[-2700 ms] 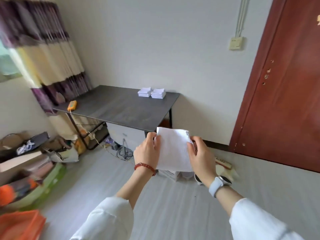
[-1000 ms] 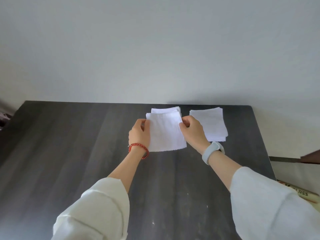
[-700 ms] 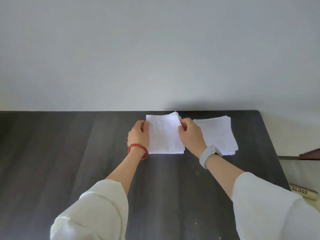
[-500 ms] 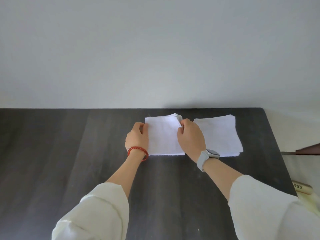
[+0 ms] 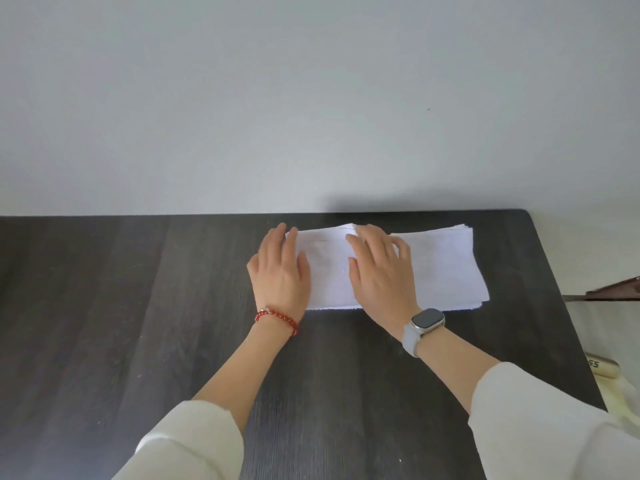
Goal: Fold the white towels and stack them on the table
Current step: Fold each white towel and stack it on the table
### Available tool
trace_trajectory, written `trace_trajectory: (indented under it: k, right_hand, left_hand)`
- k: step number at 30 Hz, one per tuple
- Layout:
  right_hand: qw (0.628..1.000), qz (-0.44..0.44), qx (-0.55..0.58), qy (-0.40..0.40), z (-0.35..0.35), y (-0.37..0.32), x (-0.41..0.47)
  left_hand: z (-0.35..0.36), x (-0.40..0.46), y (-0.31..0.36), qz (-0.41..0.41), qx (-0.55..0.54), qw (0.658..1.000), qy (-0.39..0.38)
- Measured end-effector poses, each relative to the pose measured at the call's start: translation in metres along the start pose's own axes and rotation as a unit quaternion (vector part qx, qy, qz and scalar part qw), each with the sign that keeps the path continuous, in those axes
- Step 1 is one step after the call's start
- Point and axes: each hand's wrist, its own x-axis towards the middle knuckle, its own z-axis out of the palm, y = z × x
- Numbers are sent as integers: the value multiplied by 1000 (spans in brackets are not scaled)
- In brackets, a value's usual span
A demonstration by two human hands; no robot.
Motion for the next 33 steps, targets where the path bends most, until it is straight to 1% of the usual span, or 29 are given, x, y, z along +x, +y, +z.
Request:
trace_trajectory:
  k: [1,2,4,6,9,11,14,16,18,19,21,23,24,26,29,31,33]
  right_hand:
    - [998,-39,-29,-31,1,-1,-2]
    - [994,-59,-59,-71,2,-1,-3]
    - [983,-46,-107,-140,8,-2,-2]
    - [976,-6,-119,-185,11,-1,1]
    - [967,10,-113,-229,17,2,1]
    - [965,14,-117,-235,21,4,-1]
    - [966,15,-93,-242,21,7,1]
    - [974,-10,-55,-219,11,8,2]
    - [985,-15,26,-172,-6,11,0]
    - [986,11,81,-142,-16,15,-2]
    - [978,105,169,-58,-31,31,-10]
    - [965,191,177,8,-40,56,-19]
    - [959,231,164,12,-42,70,-23]
    - [936,315,156,-27,-43,94,-30]
    - [876,419,212,-111,-38,109,-38]
    - [836,455,273,-138,-33,109,-43]
    - [814,466,316,-143,-30,107,-43]
  left_hand:
    - [-1,-4,4,40,41,998,-38]
    - [-2,-6,8,57,79,990,-98]
    - [0,-8,9,42,122,972,-199]
    - [6,-7,3,19,130,963,-235]
    - [10,-5,-3,25,117,957,-265]
    - [10,-3,-3,27,111,952,-285]
    - [7,2,1,27,98,951,-292]
    - [2,5,4,14,60,958,-279]
    - [-6,4,5,-12,-10,973,-231]
    - [-10,2,4,-30,-49,978,-198]
    - [-15,-1,-1,-80,-117,978,-154]
    - [-16,-3,-6,-143,-167,963,-154]
    - [-17,-4,-8,-171,-188,953,-164]
    - [-16,-7,-9,-206,-213,937,-187]
    - [-13,-10,-6,-250,-253,912,-207]
    - [-11,-8,-4,-277,-276,894,-217]
    - [-10,-5,2,-293,-294,881,-228]
